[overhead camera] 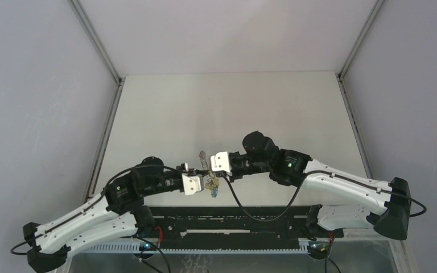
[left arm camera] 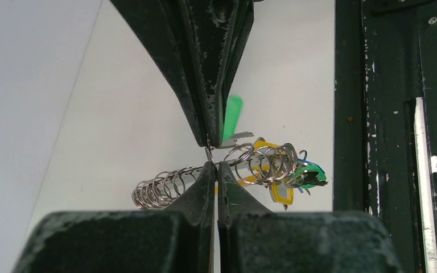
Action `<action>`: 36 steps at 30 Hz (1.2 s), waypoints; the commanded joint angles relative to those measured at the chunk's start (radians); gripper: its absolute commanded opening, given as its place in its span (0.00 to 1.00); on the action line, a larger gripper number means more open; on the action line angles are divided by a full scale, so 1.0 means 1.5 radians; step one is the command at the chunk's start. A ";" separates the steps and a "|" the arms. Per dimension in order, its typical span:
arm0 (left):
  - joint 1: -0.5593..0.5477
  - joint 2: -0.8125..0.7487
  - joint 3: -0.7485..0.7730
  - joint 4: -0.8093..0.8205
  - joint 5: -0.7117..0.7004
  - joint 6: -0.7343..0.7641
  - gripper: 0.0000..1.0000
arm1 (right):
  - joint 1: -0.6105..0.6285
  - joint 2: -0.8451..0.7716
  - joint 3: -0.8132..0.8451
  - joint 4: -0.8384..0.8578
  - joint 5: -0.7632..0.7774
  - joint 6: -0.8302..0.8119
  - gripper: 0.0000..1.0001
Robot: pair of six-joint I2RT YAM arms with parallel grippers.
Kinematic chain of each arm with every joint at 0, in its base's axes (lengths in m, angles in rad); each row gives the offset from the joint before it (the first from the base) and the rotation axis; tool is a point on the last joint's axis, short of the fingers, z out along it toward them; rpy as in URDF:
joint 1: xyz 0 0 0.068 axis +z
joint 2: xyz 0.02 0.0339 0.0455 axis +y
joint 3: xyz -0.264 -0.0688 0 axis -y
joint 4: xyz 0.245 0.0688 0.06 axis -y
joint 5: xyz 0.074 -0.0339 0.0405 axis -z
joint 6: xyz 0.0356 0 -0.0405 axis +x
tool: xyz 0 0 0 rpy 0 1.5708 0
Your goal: Put the keys on the keyring
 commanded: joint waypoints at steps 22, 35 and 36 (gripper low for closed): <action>0.047 -0.015 -0.006 0.135 0.057 -0.033 0.00 | -0.062 -0.097 -0.059 0.104 -0.069 0.048 0.00; 0.047 -0.015 0.011 0.095 -0.028 -0.013 0.00 | -0.108 -0.091 -0.071 -0.006 0.059 0.196 0.00; 0.047 -0.019 0.012 0.091 -0.044 -0.010 0.00 | -0.112 -0.085 -0.076 -0.021 0.081 0.226 0.00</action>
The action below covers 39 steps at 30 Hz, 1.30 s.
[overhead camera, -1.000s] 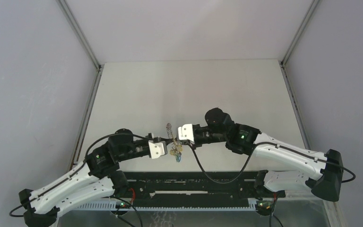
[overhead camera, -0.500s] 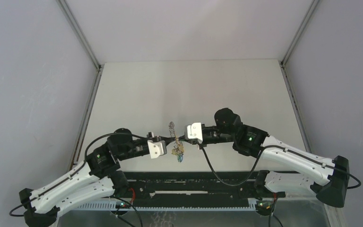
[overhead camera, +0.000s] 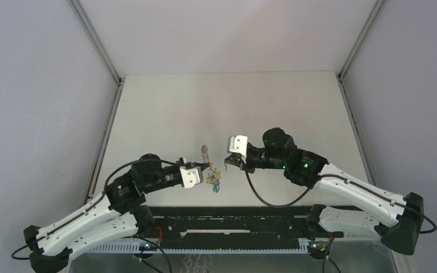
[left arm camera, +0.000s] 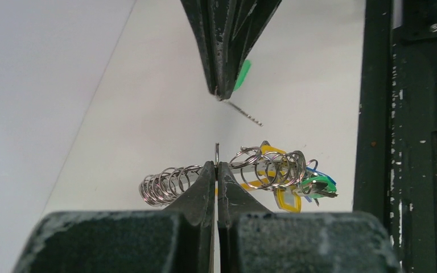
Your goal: Put the keys on the keyring
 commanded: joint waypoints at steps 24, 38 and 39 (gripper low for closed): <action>0.016 -0.089 0.053 -0.112 -0.260 -0.021 0.00 | -0.096 0.362 -0.021 -0.050 0.254 0.368 0.05; 0.036 -0.099 0.032 -0.091 -0.209 -0.035 0.00 | -0.089 0.263 -0.026 -0.094 0.327 0.456 0.34; 0.037 -0.099 0.032 -0.090 -0.205 -0.035 0.00 | -0.079 0.257 -0.027 -0.096 0.327 0.447 0.34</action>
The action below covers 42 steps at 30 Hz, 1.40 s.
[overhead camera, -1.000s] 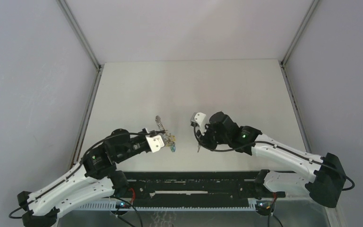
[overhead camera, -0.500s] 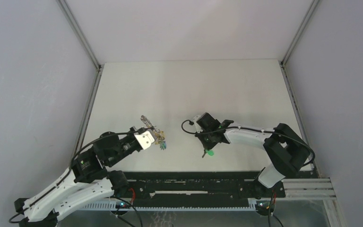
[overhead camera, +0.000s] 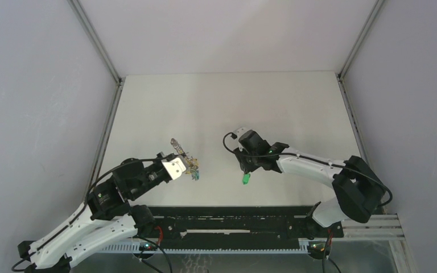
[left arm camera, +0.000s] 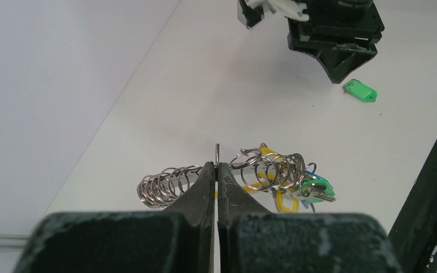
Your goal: Put the keys on the keyring
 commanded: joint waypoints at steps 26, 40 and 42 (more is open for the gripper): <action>0.009 -0.017 -0.017 0.056 0.033 -0.007 0.00 | 0.069 0.097 0.103 -0.099 0.012 -0.226 0.25; 0.009 -0.023 -0.019 0.057 0.035 -0.006 0.00 | 0.054 0.129 0.108 -0.104 0.024 -0.220 0.11; 0.009 -0.023 -0.019 0.057 0.035 -0.006 0.00 | 0.048 0.121 0.108 -0.102 0.023 -0.215 0.05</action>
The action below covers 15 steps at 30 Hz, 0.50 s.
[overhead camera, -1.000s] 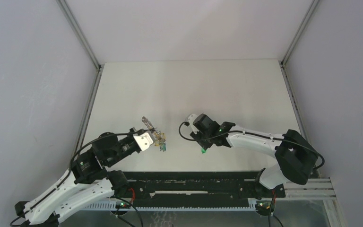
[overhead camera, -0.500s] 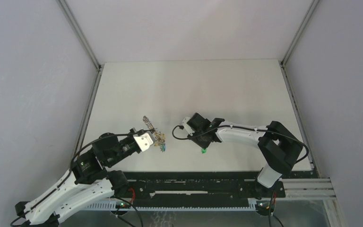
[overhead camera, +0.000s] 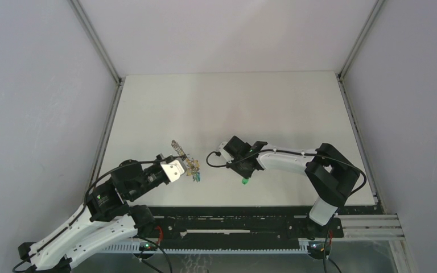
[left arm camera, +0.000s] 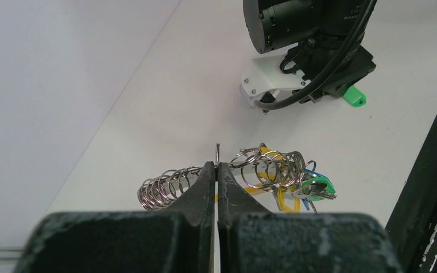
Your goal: Put the keys on the keyring
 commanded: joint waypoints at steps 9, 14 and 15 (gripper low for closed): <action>0.005 -0.011 -0.008 0.052 0.009 -0.006 0.00 | -0.041 -0.089 -0.016 0.095 -0.095 0.013 0.00; 0.006 -0.015 -0.009 0.053 0.008 -0.005 0.00 | -0.085 -0.123 -0.084 0.254 -0.213 0.042 0.00; 0.006 -0.015 -0.010 0.054 0.008 -0.005 0.00 | -0.094 -0.120 -0.098 0.288 -0.237 0.048 0.00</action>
